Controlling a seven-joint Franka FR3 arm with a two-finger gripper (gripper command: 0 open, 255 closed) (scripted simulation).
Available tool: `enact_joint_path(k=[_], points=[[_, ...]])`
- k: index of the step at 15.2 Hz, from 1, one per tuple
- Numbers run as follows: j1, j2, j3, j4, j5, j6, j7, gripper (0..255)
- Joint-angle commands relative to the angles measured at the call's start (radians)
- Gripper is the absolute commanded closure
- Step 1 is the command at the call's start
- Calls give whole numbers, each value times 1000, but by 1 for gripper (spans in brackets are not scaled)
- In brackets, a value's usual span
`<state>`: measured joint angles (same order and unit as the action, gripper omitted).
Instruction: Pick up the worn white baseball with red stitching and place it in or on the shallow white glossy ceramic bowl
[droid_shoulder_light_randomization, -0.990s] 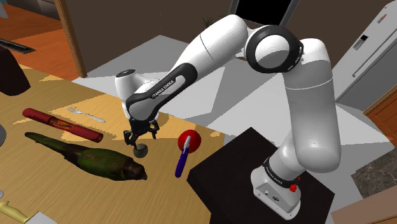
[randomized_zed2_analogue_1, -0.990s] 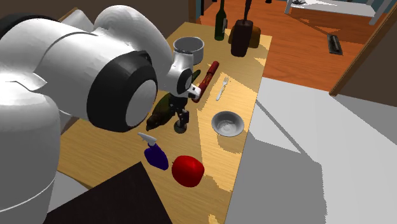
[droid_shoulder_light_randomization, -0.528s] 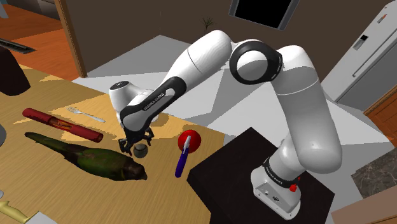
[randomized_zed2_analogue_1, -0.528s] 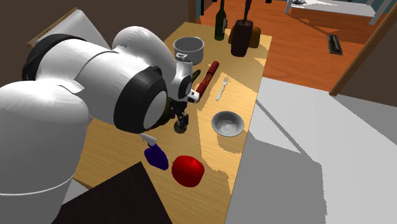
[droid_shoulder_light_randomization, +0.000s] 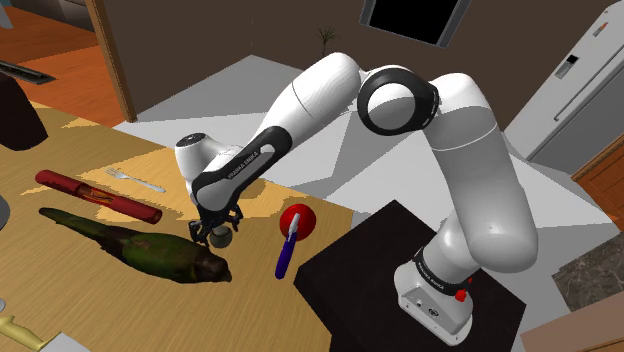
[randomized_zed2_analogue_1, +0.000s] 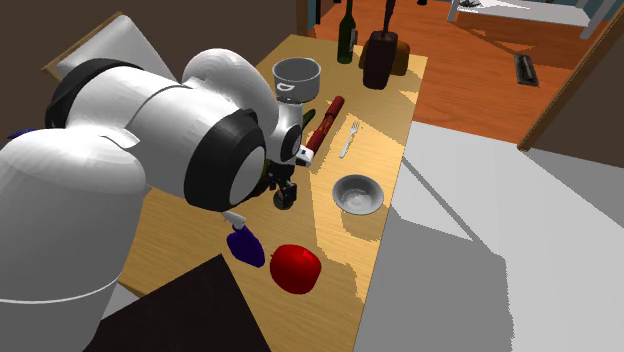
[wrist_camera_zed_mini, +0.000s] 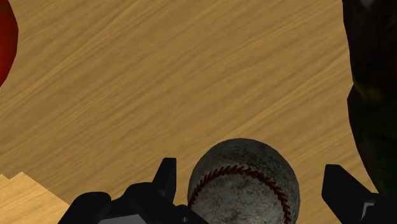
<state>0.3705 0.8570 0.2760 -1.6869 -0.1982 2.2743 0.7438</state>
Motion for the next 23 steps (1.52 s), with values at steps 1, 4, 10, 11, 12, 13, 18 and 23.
enact_joint_path(k=[1, 4, 10, 11, 12, 13, 18, 23], points=[[2, 4, 1, -1, 0, 1, 1, 0], [1, 3, 1, -2, 1, 1, 0, 255], [1, -6, 3, -14, 2, 4, 3, 255], [1, -4, 3, -10, 2, 3, 2, 255], [2, -1, 2, -7, 1, 2, 2, 255], [2, 4, 1, -1, 1, 1, 1, 255], [-7, -52, 13, -24, 12, -32, -2, 255], [-17, -106, 25, -40, 24, -69, -5, 255]])
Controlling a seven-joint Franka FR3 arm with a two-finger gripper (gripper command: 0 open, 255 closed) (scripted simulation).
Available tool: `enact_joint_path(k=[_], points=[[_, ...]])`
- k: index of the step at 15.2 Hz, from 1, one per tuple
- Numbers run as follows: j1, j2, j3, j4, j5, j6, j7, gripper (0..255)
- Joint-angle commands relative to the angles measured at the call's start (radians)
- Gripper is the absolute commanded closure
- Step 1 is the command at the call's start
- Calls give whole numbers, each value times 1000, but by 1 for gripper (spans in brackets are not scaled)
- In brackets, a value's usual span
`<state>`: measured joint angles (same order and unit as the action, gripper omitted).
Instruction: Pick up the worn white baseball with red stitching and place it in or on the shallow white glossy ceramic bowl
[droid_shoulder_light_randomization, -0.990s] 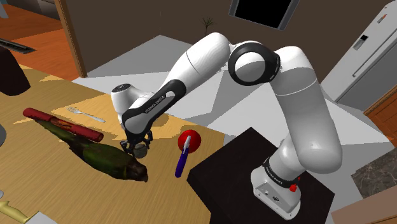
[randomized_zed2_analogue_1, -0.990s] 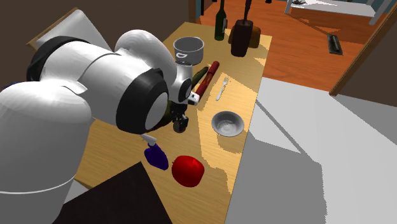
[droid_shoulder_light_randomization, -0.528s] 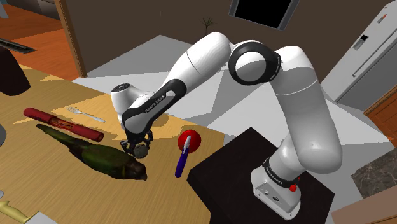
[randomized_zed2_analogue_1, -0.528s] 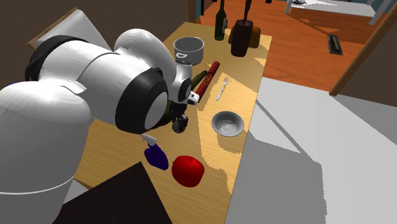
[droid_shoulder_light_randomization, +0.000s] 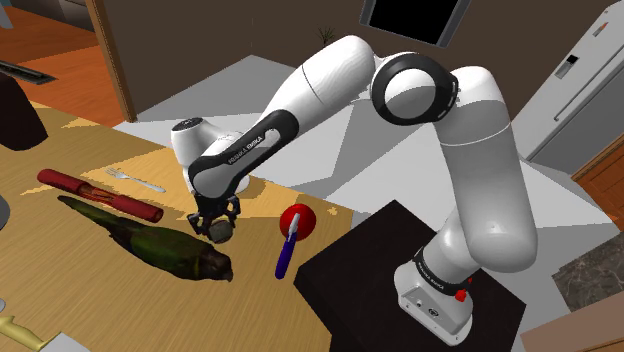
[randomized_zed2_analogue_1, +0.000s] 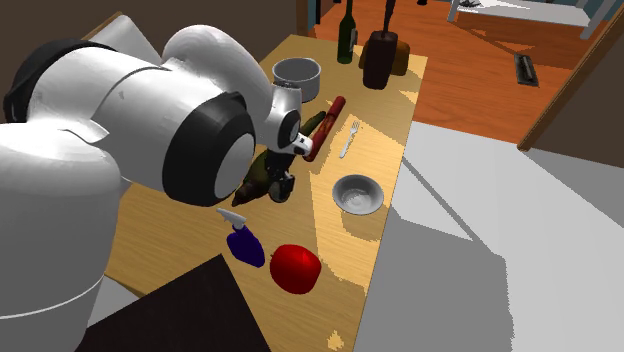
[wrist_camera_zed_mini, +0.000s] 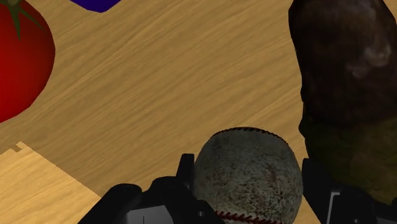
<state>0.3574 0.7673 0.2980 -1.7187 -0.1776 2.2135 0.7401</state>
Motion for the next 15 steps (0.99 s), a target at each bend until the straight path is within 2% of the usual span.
enact_joint_path(k=[1, 7, 8, 12, 15], points=[[-6, -27, 6, -11, 6, -16, -2, 255], [-12, -62, 14, -14, 15, -48, -6, 255], [-12, -62, 14, -14, 15, -48, -6, 0], [7, -123, -19, -228, -162, 152, -121, 0], [12, -95, -30, -229, -175, 181, -112, 0]])
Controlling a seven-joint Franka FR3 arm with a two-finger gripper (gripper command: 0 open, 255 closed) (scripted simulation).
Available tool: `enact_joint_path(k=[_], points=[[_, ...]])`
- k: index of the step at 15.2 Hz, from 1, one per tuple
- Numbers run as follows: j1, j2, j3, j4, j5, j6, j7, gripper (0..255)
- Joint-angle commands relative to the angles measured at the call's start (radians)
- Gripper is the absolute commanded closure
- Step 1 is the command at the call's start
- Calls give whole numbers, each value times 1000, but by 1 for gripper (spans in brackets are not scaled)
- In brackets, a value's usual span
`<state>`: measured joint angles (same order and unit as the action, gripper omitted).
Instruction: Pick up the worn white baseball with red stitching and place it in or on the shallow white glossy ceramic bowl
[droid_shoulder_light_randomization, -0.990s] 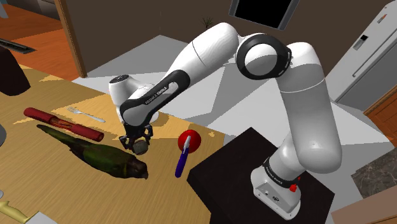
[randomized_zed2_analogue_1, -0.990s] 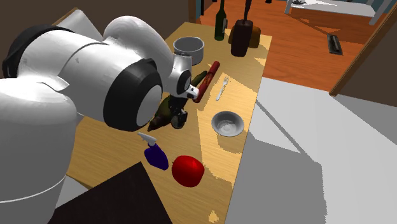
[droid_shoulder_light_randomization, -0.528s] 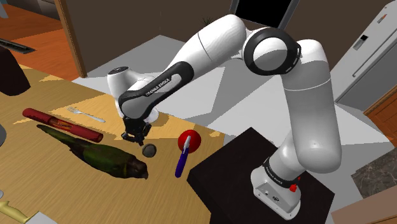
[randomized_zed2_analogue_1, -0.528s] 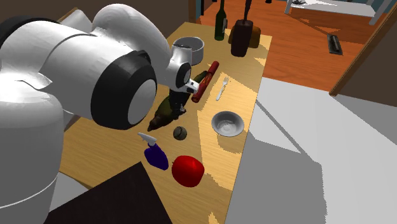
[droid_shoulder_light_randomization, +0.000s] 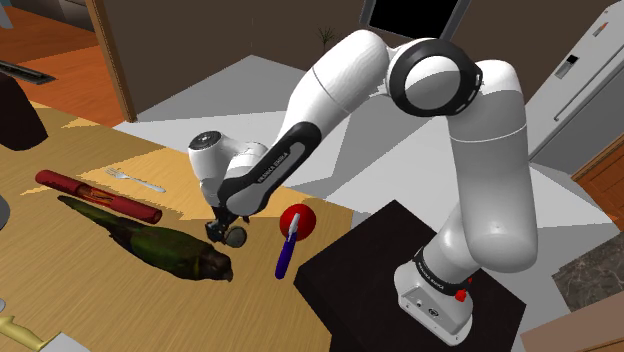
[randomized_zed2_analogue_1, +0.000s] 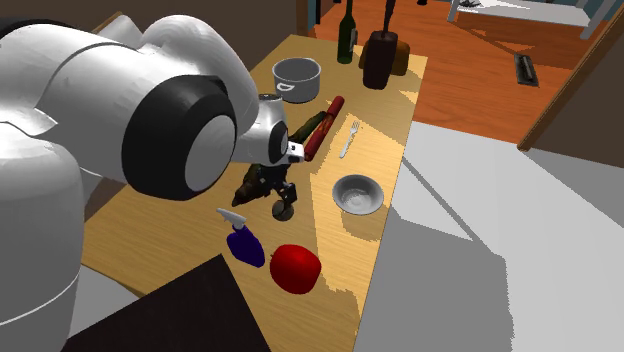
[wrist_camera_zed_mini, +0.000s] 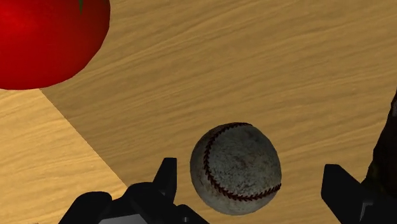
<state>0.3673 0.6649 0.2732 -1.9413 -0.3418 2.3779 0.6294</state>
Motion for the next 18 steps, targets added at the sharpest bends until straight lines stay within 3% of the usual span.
enact_joint_path(k=[1, 13, 14, 18], points=[[3, 17, -9, -7, -15, 26, 1, 0], [10, 52, -22, -5, -29, 59, 10, 0], [10, 52, -22, -5, -29, 59, 10, 255], [10, 52, -22, -5, -29, 59, 11, 255]])
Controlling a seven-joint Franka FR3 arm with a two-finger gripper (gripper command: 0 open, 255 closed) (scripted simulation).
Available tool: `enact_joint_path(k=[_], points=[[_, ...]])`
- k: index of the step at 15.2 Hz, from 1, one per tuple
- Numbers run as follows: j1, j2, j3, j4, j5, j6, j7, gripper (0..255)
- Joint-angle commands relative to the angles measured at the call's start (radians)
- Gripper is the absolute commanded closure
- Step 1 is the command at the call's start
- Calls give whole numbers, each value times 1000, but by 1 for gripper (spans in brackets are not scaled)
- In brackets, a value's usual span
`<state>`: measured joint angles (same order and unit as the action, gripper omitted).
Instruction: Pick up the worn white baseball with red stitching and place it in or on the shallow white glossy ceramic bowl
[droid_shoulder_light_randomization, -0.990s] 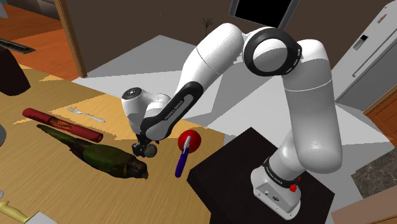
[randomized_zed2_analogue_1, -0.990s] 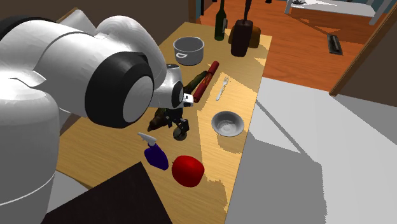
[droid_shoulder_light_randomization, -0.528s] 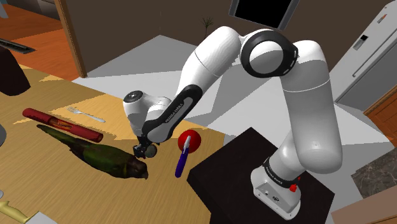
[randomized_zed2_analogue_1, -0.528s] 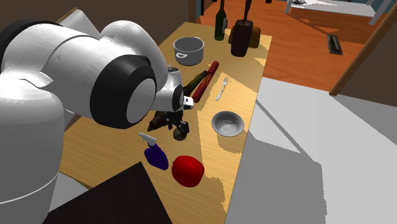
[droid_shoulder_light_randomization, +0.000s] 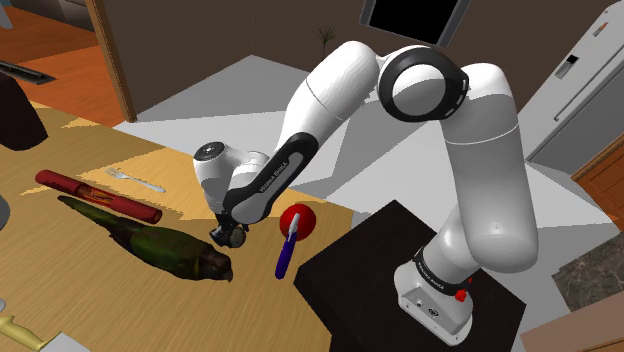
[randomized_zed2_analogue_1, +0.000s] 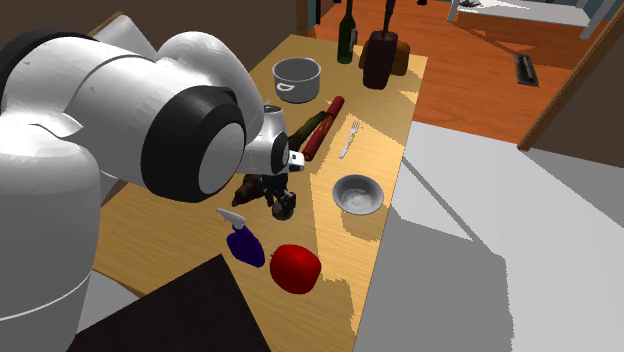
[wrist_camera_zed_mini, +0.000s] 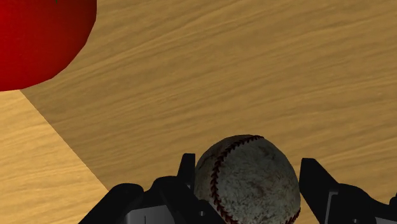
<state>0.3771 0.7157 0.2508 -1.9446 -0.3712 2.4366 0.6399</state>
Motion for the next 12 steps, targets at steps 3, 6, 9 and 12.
enact_joint_path(k=[3, 6, 9, 12], points=[[1, 2, 0, -1, 0, 0, 0, 255], [-3, -11, 4, -6, 4, -7, -3, 255], [-11, -47, 15, -19, 16, -30, -11, 255], [-19, -82, 27, -30, 28, -54, -20, 255]])
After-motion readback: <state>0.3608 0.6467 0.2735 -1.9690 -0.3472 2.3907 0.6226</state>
